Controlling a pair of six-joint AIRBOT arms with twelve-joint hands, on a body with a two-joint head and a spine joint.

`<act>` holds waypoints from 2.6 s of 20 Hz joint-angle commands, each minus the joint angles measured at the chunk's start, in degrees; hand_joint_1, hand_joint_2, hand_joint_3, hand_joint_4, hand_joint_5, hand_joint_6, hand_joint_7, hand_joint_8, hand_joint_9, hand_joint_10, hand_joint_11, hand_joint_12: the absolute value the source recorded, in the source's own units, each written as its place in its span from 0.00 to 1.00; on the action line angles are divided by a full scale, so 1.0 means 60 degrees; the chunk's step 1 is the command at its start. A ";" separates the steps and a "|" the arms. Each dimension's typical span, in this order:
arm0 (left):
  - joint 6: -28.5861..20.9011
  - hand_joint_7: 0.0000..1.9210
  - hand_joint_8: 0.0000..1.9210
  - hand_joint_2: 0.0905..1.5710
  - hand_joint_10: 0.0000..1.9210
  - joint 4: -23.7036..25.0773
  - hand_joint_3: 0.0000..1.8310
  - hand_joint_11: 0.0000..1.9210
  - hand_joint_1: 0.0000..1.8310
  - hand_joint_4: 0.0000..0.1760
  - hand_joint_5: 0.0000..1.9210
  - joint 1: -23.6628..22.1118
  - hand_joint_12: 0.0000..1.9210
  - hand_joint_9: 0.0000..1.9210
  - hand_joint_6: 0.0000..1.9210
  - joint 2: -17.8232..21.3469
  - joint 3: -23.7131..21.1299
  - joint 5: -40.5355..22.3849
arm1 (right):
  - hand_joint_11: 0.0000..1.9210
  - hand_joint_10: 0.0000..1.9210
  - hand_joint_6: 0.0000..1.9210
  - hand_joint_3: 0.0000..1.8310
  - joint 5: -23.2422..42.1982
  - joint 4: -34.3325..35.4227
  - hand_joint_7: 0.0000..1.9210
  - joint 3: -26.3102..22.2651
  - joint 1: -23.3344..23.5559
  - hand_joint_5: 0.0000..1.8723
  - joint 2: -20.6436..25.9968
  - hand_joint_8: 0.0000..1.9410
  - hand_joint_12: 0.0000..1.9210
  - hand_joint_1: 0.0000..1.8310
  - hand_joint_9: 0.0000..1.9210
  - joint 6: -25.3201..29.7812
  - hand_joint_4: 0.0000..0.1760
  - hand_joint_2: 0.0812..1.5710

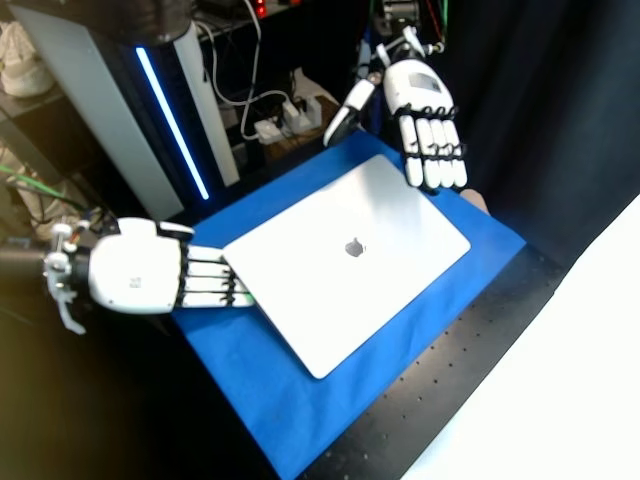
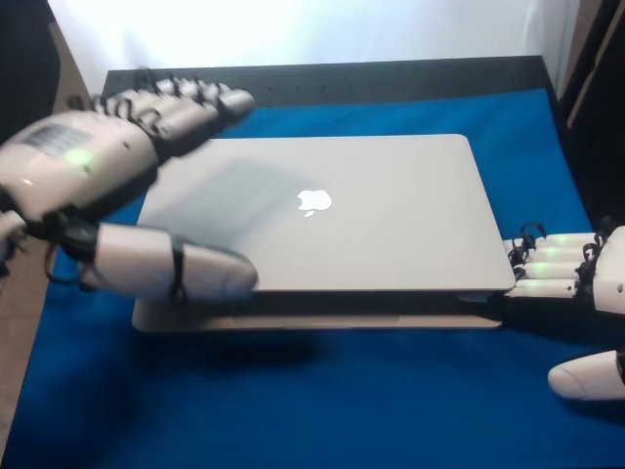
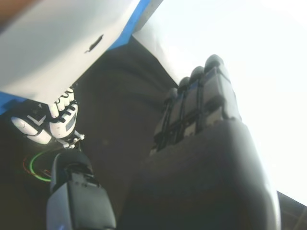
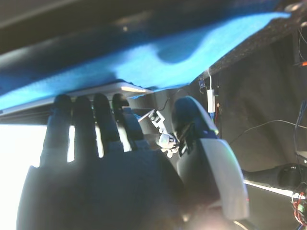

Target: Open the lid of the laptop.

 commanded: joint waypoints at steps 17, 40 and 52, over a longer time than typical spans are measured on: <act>0.0601 0.00 0.00 0.53 0.00 0.0573 0.01 0.00 0.37 0.00 0.00 -0.1903 0.00 0.00 0.00 -0.2680 0.1687 0.1397 | 0.00 0.00 0.00 0.00 0.0381 -0.0452 0.03 -0.0002 0.0447 0.07 -0.0268 0.00 0.00 0.05 0.00 0.0139 0.00 0.87; 0.2560 0.00 0.00 0.67 0.00 0.0408 0.00 0.00 0.57 0.00 0.00 -0.3565 0.00 0.00 0.00 -0.2240 0.1236 0.1604 | 0.00 0.00 0.00 0.00 0.0379 -0.0496 0.00 -0.0006 0.0467 0.02 -0.0381 0.00 0.00 0.00 0.00 0.0140 0.00 0.87; 0.3725 0.00 0.00 0.69 0.00 -0.0312 0.01 0.00 0.48 0.00 0.00 -0.4497 0.00 0.00 0.00 -0.2436 0.1543 0.1516 | 0.00 0.00 0.00 0.00 0.0353 -0.1004 0.02 0.0029 0.0659 0.04 -0.0485 0.00 0.00 0.09 0.00 0.0412 0.00 0.85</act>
